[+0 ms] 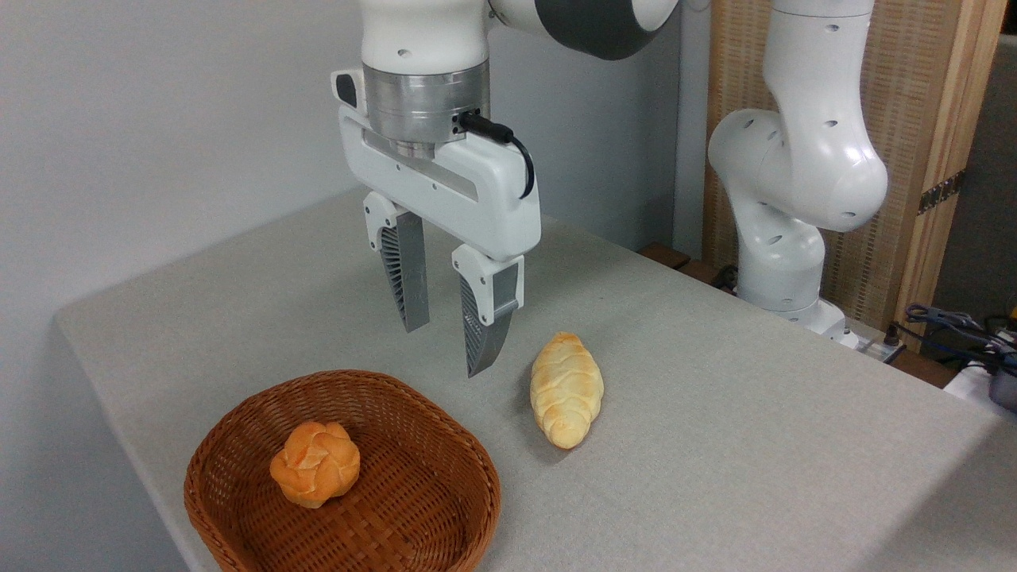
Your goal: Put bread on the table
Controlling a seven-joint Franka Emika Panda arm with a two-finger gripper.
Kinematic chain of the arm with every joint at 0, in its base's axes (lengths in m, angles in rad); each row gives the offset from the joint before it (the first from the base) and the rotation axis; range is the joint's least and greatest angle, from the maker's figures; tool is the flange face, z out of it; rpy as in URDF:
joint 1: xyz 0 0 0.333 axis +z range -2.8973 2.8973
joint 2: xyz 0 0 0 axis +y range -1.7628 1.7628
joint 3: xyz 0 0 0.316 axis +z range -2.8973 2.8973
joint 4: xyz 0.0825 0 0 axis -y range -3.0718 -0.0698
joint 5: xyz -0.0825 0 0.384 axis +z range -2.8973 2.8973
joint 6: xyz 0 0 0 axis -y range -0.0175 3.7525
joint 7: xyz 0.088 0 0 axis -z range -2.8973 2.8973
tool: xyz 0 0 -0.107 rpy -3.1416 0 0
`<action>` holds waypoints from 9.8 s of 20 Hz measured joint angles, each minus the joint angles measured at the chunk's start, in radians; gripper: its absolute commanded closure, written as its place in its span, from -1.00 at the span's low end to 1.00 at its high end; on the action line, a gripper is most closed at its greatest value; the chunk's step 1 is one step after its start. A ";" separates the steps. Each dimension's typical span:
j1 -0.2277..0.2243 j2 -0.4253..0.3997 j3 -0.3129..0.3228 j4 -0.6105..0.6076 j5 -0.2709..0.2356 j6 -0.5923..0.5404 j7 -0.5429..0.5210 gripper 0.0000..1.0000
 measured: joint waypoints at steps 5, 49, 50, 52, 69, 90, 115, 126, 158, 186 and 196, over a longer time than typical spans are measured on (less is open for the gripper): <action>-0.001 0.009 -0.001 0.000 0.003 0.001 0.000 -1.00; -0.057 0.258 -0.096 -0.002 -0.059 0.396 -0.002 -1.00; -0.058 0.274 -0.104 -0.002 -0.059 0.416 -0.004 -1.00; -0.058 0.301 -0.109 -0.002 -0.059 0.449 -0.005 -1.00; -0.056 0.358 -0.108 0.006 -0.046 0.484 0.001 -0.05; -0.043 0.174 -0.091 0.023 -0.046 0.271 -0.011 -0.13; -0.049 0.225 -0.082 0.010 -0.046 0.305 -0.011 -1.00; -0.053 0.269 -0.134 0.010 -0.129 0.342 -0.011 -1.00; -0.056 0.338 -0.136 0.010 -0.013 0.381 0.012 0.26; -0.056 0.074 -0.136 0.009 -0.013 -0.027 -0.111 -0.02; -0.121 0.047 -0.144 -0.196 -0.013 -0.049 -0.110 -1.00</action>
